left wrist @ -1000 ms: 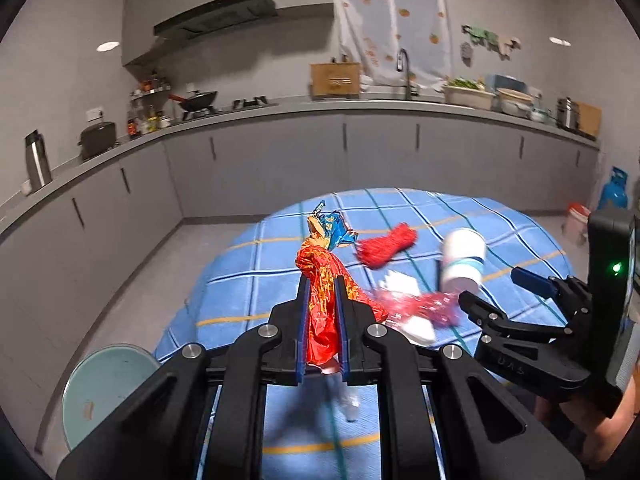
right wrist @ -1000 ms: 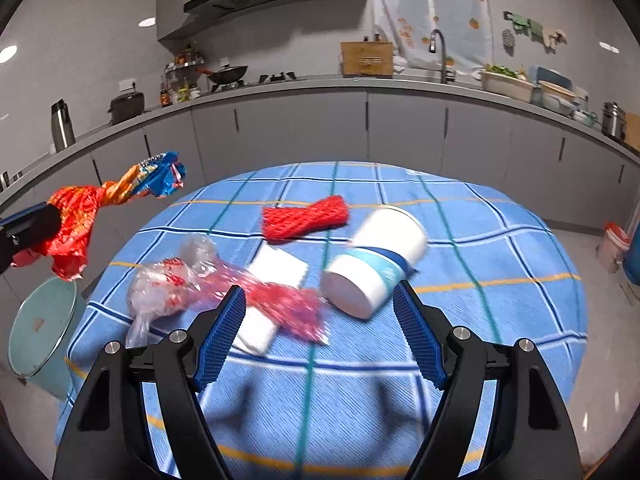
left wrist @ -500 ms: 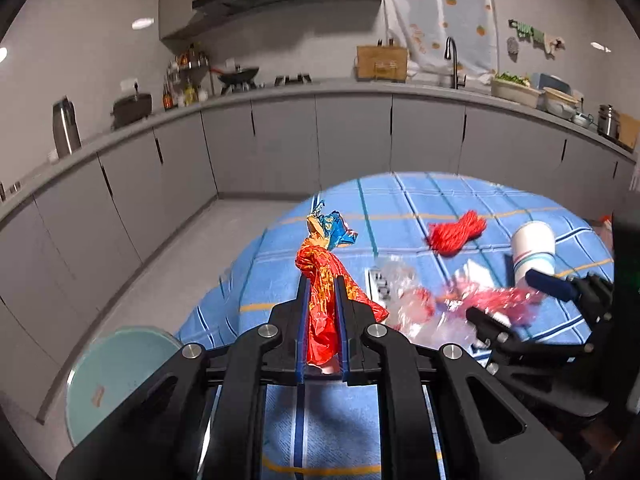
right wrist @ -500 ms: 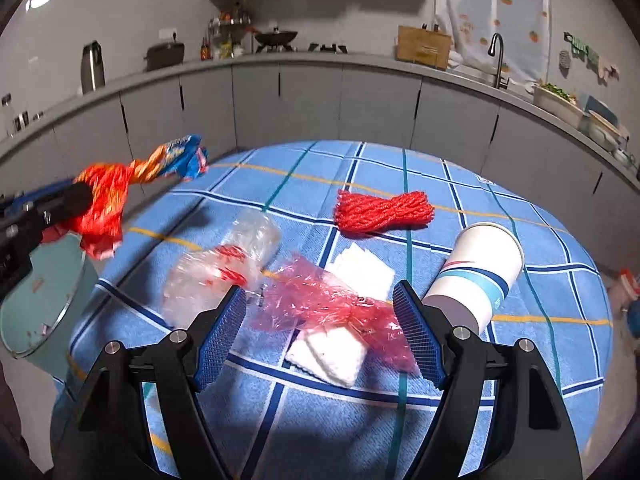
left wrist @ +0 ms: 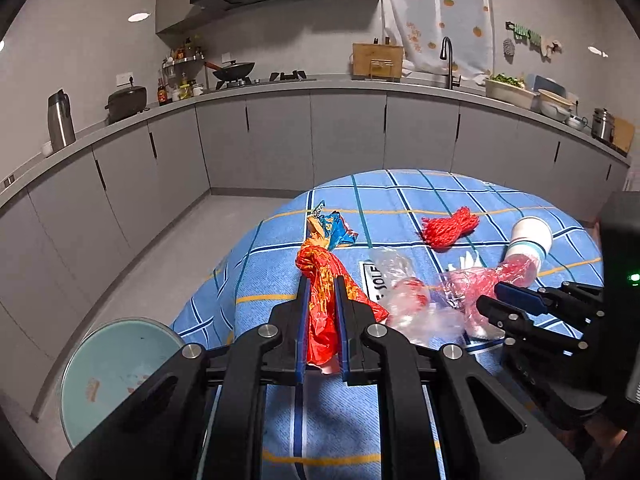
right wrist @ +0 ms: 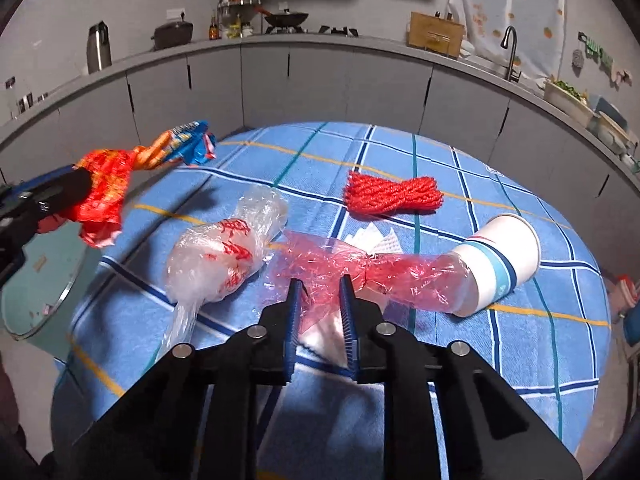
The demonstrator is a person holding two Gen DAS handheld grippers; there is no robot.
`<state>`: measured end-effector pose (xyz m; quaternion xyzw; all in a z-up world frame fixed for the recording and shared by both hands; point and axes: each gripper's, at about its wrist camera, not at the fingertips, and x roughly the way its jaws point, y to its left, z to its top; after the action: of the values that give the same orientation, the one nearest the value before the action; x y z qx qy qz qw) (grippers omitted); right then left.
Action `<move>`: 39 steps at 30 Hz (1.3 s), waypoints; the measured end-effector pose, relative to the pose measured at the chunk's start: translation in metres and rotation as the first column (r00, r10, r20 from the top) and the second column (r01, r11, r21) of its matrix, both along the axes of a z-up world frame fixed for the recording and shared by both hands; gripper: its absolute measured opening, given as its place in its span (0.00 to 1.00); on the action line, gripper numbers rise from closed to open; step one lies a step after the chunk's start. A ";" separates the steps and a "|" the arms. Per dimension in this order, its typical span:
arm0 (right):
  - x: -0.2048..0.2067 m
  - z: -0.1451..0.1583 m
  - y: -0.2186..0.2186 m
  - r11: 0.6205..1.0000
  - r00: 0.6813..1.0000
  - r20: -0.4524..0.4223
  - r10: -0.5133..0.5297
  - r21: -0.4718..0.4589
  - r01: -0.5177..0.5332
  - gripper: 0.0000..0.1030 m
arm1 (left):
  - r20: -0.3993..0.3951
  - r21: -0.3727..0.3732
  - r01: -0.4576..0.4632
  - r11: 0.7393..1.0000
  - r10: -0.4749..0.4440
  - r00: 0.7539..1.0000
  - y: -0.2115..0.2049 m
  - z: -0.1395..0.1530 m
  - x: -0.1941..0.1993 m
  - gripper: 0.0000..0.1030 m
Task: Collect trash
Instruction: 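Lift the pink plastic bag off the table with the right tool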
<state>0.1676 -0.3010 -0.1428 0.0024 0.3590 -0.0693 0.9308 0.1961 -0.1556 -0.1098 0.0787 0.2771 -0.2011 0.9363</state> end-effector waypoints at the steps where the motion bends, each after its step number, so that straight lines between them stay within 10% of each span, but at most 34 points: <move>1: -0.005 0.004 0.000 1.000 1.000 0.013 -0.001 0.002 0.001 0.17 | 0.002 -0.002 0.001 1.000 -0.001 1.000 0.000 0.002 -0.002 0.12; 39: -0.043 0.086 0.085 0.976 0.939 0.270 0.214 -0.015 -0.218 0.15 | 0.058 -0.017 -0.141 0.990 0.142 0.988 0.081 0.030 -0.035 0.12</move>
<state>0.1247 -0.2157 -0.0567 -0.0204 0.2276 0.0367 0.9729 0.1607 -0.0742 -0.0797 0.0586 0.2531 -0.1337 0.9564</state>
